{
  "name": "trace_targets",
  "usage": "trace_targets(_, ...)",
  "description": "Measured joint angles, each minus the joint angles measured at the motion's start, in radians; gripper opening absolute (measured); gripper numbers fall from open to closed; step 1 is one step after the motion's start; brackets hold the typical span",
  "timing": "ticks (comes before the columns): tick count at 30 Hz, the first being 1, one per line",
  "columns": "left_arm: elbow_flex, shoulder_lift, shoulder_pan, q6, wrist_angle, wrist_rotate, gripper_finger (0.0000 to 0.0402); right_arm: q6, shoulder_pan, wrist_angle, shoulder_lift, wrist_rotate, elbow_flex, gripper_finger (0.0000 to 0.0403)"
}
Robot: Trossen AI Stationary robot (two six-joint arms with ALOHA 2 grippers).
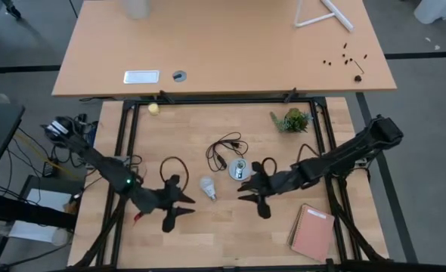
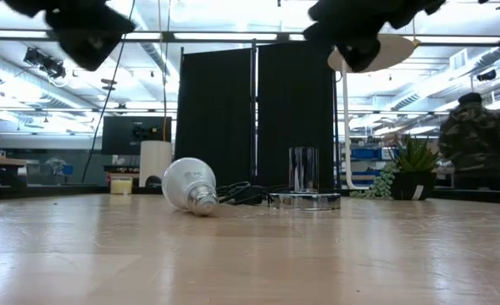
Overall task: Screw lightbulb
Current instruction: Insert the white lightbulb into the lamp
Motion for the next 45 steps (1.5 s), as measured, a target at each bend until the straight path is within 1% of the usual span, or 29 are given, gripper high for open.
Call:
trace_targets(5, 0.000, 0.082, -0.047, -0.121, -0.038, -0.035, 0.0147, -0.021, -0.001, -0.041, 0.085, 0.000, 0.071, 0.0158)
trace_targets(10, -0.001, 0.149, -0.053, -0.145, -0.020, -0.033, 0.0147, -0.025, -0.006, -0.037, 0.112, 0.000, 0.088, 0.0170)
trace_targets(13, -0.002, 0.182, -0.053, -0.090, 0.018, -0.025, 0.0147, -0.011, -0.010, -0.037, 0.108, -0.001, 0.089, 0.0174)
trace_targets(17, -0.002, 0.212, -0.039, 0.065, 0.036, -0.022, 0.0147, -0.002, -0.010, -0.051, 0.110, -0.001, 0.089, 0.0179)
trace_targets(22, -0.002, 0.214, 0.008, 0.174, 0.028, -0.053, 0.0152, -0.017, -0.008, -0.097, 0.110, -0.019, 0.088, 0.0186)
trace_targets(25, 0.001, 0.214, 0.051, 0.233, 0.025, -0.053, 0.0172, -0.009, -0.008, -0.066, 0.110, -0.021, 0.057, 0.0190)
trace_targets(29, 0.031, 0.214, 0.111, 0.346, 0.010, -0.046, 0.0220, 0.003, -0.009, -0.042, 0.110, -0.026, 0.002, 0.0194)
trace_targets(33, 0.104, 0.214, 0.182, 0.435, -0.131, -0.038, 0.0264, 0.003, -0.015, -0.001, 0.110, -0.025, -0.037, 0.0200)
trace_targets(35, 0.137, 0.214, 0.234, 0.472, -0.187, 0.034, 0.0273, 0.002, -0.020, 0.002, 0.110, -0.025, -0.053, 0.0203)
trace_targets(37, 0.166, 0.214, 0.294, 0.510, -0.248, 0.137, 0.0274, 0.002, -0.025, 0.017, 0.110, -0.027, -0.072, 0.0206)
trace_targets(39, 0.188, 0.214, 0.355, 0.549, -0.289, 0.246, 0.0272, -0.003, -0.036, 0.042, 0.111, -0.057, -0.093, 0.0208)
trace_targets(41, 0.192, 0.213, 0.409, 0.614, -0.309, 0.337, 0.0269, -0.027, -0.042, 0.059, 0.110, -0.082, -0.105, 0.0211)
trace_targets(45, 0.194, 0.214, 0.491, 0.757, -0.322, 0.514, 0.0269, -0.073, -0.041, 0.064, 0.110, -0.088, -0.109, 0.0215)
